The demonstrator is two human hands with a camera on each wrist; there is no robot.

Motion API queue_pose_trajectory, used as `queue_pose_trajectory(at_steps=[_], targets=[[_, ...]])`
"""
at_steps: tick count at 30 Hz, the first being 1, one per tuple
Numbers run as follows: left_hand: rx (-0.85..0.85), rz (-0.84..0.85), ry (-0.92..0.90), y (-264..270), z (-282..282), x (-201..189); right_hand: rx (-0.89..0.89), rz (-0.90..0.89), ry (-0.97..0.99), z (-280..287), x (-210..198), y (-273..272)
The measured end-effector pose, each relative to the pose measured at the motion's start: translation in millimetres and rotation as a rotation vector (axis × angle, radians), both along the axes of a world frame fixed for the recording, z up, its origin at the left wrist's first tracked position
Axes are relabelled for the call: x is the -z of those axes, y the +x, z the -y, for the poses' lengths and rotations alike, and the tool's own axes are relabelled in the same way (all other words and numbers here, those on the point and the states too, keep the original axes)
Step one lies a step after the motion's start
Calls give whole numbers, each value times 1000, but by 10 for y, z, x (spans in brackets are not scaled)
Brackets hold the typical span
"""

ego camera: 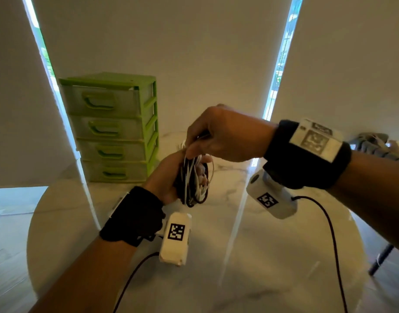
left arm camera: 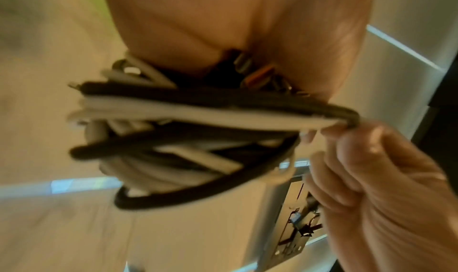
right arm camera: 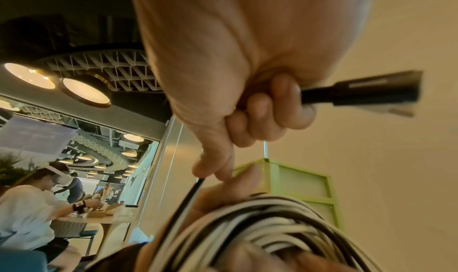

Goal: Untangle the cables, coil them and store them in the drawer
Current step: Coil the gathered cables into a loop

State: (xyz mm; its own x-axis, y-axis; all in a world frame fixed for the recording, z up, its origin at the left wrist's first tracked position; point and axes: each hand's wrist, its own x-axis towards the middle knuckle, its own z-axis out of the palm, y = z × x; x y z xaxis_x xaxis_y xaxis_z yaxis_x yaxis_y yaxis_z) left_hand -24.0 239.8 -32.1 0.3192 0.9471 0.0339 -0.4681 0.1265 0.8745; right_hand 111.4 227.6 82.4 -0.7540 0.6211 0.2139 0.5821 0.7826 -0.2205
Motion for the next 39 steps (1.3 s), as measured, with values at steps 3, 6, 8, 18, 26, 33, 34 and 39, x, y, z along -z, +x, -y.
queue_pose_trajectory(at_steps=[3,6,8,18,26,33,34,39], targets=[[78,72,-12,60,28,-4,-9,-100,2,-139,42,0],[177,113,27,49,33,-1,-4,-179,-10,-259,147,34],[280,109,55,25,53,-1,-13,-197,-51,-327,224,68],[384,258,52,-84,35,1,-43,-223,68,-368,539,-85],[528,251,95,-181,35,-32,-53,-347,-272,-391,504,-91],[558,320,75,-227,40,-51,-35,-431,-283,-333,445,-123],[560,316,85,-228,47,-55,-22,-449,-270,-322,445,-141],[273,5,155,-240,52,-56,61,-298,-41,-335,379,-141]])
